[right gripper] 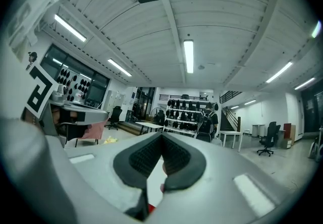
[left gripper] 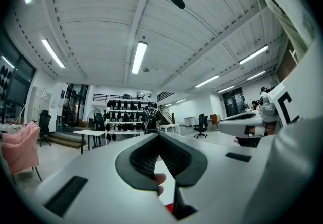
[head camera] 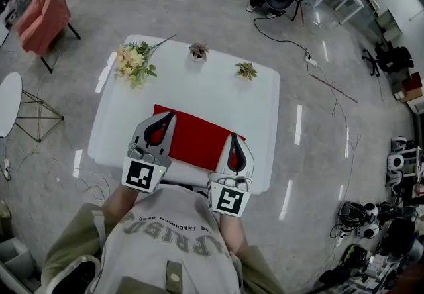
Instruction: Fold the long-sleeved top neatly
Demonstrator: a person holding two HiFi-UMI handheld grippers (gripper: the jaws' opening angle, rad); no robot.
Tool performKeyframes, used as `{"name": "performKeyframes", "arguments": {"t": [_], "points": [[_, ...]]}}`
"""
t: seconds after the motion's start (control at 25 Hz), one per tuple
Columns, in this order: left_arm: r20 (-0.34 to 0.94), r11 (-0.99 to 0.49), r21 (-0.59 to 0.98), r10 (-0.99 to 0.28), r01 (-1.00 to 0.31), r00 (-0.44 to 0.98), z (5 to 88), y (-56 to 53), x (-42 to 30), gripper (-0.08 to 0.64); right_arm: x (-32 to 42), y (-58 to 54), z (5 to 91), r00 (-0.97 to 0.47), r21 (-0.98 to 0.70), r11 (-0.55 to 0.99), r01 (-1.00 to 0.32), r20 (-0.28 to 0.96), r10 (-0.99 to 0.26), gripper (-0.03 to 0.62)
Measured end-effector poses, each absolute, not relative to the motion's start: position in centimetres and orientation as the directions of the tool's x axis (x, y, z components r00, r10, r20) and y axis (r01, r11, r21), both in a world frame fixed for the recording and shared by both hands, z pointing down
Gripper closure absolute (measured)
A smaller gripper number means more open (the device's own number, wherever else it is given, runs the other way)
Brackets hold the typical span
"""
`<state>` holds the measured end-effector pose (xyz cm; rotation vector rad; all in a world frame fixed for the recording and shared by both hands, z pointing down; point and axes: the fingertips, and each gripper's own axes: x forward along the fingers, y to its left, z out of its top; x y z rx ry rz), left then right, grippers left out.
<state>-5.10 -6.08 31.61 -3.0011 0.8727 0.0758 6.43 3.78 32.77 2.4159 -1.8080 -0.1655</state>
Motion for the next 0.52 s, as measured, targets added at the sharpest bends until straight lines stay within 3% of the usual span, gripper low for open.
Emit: {"name": "performKeyframes", "arguments": {"t": [0.52], "points": [[-0.055, -0.842, 0.022, -0.539, -0.539, 0.84, 31.8, -6.3, -4.9, 0.548, 6.5, 3.6, 31.3, 0.288, 0.152, -0.294, -0.943, -0.06, -0.956, 0.593]]}}
